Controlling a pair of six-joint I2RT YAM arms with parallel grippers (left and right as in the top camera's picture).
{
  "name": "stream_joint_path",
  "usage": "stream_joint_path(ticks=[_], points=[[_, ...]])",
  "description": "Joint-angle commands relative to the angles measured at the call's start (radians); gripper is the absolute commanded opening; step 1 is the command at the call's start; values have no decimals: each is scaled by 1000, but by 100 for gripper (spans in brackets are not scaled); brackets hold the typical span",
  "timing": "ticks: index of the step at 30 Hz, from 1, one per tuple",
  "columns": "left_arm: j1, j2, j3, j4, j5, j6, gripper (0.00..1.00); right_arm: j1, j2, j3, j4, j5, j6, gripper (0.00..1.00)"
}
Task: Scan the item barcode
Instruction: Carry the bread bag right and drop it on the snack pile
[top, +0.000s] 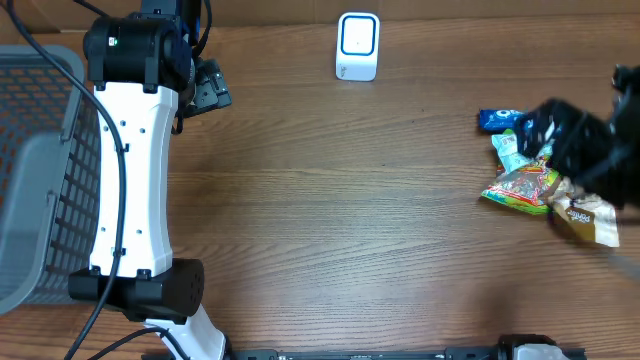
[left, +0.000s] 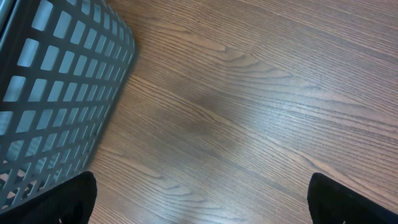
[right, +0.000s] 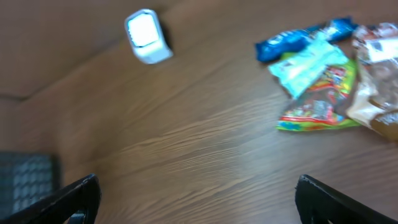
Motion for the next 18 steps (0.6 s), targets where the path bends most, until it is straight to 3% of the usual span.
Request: stream_joint_path(ticks=[1, 12, 18], points=[[-7, 6, -4, 1, -13, -17, 100, 36, -54, 11, 2, -22, 0, 100], [-7, 6, -4, 1, -13, -17, 100, 37, -168, 11, -79, 124, 3, 100], [-7, 6, -4, 1, -13, -17, 100, 38, -217, -101, 111, 206, -135, 100]])
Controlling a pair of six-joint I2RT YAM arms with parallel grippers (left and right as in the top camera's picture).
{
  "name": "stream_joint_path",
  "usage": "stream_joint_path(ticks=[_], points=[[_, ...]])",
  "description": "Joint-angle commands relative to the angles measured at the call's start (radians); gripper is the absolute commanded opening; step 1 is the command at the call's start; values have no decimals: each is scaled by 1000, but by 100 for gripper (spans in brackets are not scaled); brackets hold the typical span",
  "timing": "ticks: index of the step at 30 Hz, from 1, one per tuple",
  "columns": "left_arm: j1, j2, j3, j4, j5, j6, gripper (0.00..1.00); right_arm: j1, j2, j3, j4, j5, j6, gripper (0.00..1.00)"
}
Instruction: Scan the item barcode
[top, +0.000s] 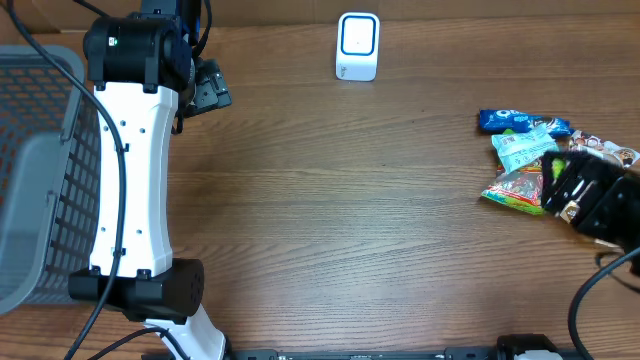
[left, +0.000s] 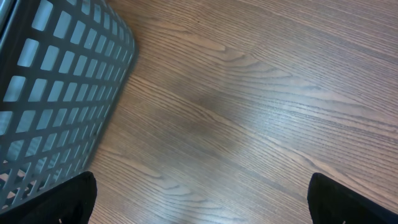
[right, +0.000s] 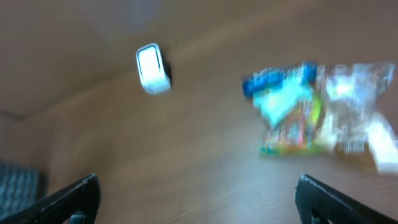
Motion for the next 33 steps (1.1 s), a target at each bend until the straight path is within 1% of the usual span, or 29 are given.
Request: stream_joint_path(ticks=[1, 2, 5, 7, 12, 18, 21, 24, 26, 31, 33], points=[[-7, 6, -4, 1, -13, -17, 100, 6, -53, -114, 111, 72, -105, 100], [-7, 6, -4, 1, -13, -17, 100, 6, -74, -157, 158, 76, -114, 100], [-7, 6, -4, 1, -13, -17, 100, 6, -177, -363, 374, 74, -131, 100], [-7, 6, -4, 1, -13, -17, 100, 6, -269, -541, 549, 75, -132, 100], [-7, 6, -4, 1, -13, -17, 100, 6, -507, -975, 917, 75, -135, 100], [-7, 6, -4, 1, -13, -17, 100, 6, -779, -1449, 1320, 84, -135, 100], [-7, 6, -4, 1, -13, -17, 100, 8, -877, -1630, 1466, 82, -134, 100], [-7, 6, -4, 1, -13, -17, 100, 23, -946, -1753, 1533, 84, -135, 100], [-7, 6, -4, 1, -13, -17, 100, 34, -982, -1804, 1535, 84, -135, 100], [-7, 6, -4, 1, -13, -17, 100, 38, -1056, -1883, 1535, 96, -135, 100], [-7, 6, -4, 1, -13, -17, 100, 40, -1065, -1884, 1502, 110, -135, 100]])
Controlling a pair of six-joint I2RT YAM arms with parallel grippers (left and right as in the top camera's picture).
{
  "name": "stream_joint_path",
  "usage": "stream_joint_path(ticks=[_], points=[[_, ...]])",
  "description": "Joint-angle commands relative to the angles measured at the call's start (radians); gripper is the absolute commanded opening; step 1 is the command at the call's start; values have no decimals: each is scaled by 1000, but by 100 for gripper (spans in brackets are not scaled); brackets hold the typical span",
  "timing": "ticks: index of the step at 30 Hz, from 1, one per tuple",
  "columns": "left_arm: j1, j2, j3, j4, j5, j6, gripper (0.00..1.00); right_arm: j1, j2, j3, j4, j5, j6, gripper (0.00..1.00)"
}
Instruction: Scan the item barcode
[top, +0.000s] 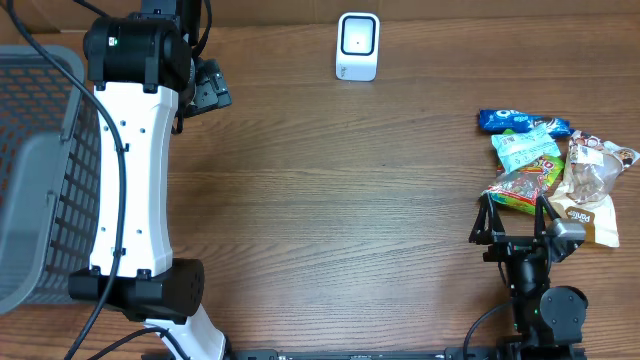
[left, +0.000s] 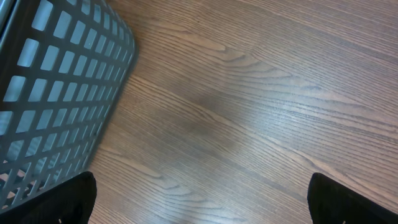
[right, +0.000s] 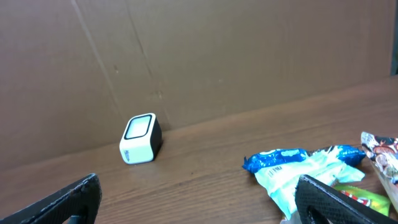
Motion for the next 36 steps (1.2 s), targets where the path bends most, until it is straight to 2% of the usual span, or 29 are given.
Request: stream_joint_path(ticks=[1, 11, 36], points=[[-7, 6, -4, 1, -13, -17, 100, 8, -22, -12, -20, 29, -4, 100], [-7, 6, -4, 1, -13, -17, 100, 8, -21, -12, -66, -47, -4, 100], [-7, 6, -4, -14, -13, -10, 100, 8, -21, -12, -66, -47, -4, 100]])
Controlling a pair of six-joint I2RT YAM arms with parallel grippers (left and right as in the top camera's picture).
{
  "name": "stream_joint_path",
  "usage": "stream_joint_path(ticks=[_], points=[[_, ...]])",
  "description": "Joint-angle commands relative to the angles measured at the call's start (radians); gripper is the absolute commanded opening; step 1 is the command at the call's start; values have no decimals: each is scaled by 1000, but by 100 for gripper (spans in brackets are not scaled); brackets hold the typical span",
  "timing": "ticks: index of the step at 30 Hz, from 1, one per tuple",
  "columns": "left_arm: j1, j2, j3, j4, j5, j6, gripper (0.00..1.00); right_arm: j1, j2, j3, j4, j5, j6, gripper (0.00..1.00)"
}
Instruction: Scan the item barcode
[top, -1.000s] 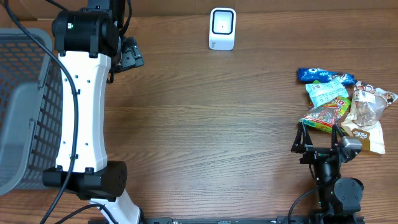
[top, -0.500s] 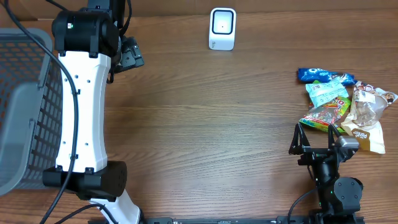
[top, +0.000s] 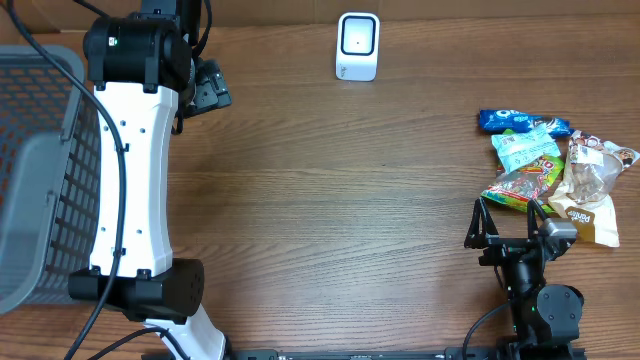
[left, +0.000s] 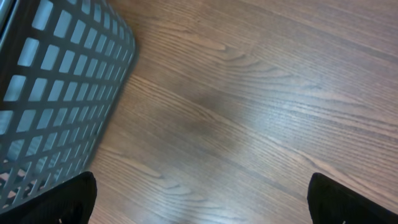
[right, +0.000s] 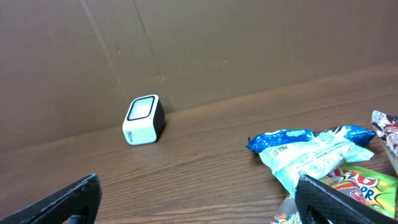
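Observation:
The white barcode scanner (top: 357, 46) stands at the back middle of the table, also seen as the scanner (right: 143, 119) before the cardboard wall. The snack pile lies at the right: a blue packet (top: 508, 120), a pale teal packet (top: 525, 148), a colourful bag (top: 520, 187) and a brown bag (top: 588, 185). My right gripper (top: 508, 226) sits low in front of the pile, open and holding nothing, facing the back; in its own view the right gripper (right: 199, 199) has the teal packet (right: 311, 158) just beyond its right finger. My left gripper (left: 199, 205) hangs open over bare wood.
A grey mesh basket (top: 30, 170) fills the left edge, its wall (left: 56, 93) close beside my left gripper. The white left arm (top: 130, 180) stands upright next to it. A cardboard wall (right: 249, 43) closes the back.
My right gripper has shifted slightly left and tilted a little, so more of the snack pile shows in its view. The left arm, scanner and packets have not moved.
My right gripper was open above the snack pile at the right edge. Then it was over the brown bag, nearer the front. Then it sat low in front of the pile facing the back wall, and it stays there now. The left arm held still throughout.

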Motion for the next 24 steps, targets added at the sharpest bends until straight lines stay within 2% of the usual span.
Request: stream_joint_path(ticks=[1, 8, 11, 14, 18, 20, 24], points=[[-7, 6, -4, -5, -13, -10, 100, 7, -12, -11, 2, -8, -3, 100], [-7, 15, -9, -1, 10, 12, 99, 7, -12, -11, 2, -8, -3, 100], [-7, -19, -59, 72, 34, 61, 100, 7, -12, -11, 2, -8, -3, 100], [-7, -133, -225, 269, 119, 169, 100, 7, -12, -11, 2, -8, -3, 100], [-7, -359, -568, 602, 244, 339, 100, 7, -12, -11, 2, -8, -3, 100], [-7, -485, -755, 766, 277, 400, 100, 7, -12, -11, 2, -8, -3, 100], [-7, -736, -1063, 986, 279, 462, 100, 7, -12, -11, 2, -8, -3, 100]])
